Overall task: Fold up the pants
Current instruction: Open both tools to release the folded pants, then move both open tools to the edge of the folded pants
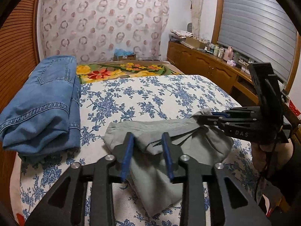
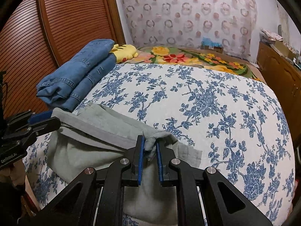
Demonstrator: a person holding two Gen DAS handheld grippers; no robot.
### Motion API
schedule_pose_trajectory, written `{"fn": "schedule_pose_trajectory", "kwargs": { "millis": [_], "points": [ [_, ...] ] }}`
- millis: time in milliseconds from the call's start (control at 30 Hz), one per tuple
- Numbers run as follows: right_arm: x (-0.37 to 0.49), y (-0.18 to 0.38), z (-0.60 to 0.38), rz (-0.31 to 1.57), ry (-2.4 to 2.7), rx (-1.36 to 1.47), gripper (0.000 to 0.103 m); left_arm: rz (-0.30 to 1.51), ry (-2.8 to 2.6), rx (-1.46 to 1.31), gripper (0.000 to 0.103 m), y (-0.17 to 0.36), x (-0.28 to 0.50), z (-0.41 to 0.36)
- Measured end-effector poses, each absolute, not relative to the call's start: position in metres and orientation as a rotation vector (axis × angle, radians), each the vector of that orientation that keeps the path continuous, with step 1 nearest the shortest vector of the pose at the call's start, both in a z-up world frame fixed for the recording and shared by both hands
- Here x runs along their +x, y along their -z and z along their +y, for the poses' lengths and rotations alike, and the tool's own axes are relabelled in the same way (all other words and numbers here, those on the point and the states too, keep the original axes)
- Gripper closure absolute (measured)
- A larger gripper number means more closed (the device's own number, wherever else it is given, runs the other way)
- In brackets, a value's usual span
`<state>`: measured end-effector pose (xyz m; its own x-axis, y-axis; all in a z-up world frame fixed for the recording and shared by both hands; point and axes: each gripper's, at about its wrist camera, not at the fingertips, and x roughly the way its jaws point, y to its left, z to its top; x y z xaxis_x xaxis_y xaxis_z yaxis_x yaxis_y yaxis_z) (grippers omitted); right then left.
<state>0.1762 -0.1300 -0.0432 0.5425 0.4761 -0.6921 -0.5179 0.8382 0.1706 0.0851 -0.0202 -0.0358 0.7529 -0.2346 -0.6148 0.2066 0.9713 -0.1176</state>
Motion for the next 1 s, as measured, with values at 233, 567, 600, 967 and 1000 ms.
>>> {"fn": "schedule_pose_trajectory", "kwargs": {
  "millis": [233, 567, 600, 967, 1000],
  "points": [
    [0.176, 0.042, -0.13, 0.785, -0.588, -0.052, 0.091, 0.684, 0.252, -0.05, 0.029, 0.043, 0.078, -0.015],
    [0.182, 0.038, -0.134, 0.757, -0.546, -0.04, 0.074, 0.754, 0.228, -0.004, 0.025, 0.058, 0.088, -0.017],
    [0.182, 0.038, -0.136, 0.755, -0.546, -0.038, 0.072, 0.767, 0.223, 0.004, 0.025, 0.062, 0.091, -0.017],
    [0.16, 0.035, -0.162, 0.761, -0.557, -0.086, 0.072, 0.794, 0.168, 0.012, 0.025, 0.07, 0.121, -0.006],
    [0.159, 0.036, -0.163, 0.767, -0.561, -0.088, 0.072, 0.792, 0.164, 0.008, 0.025, 0.07, 0.123, -0.005]
  ]
}}
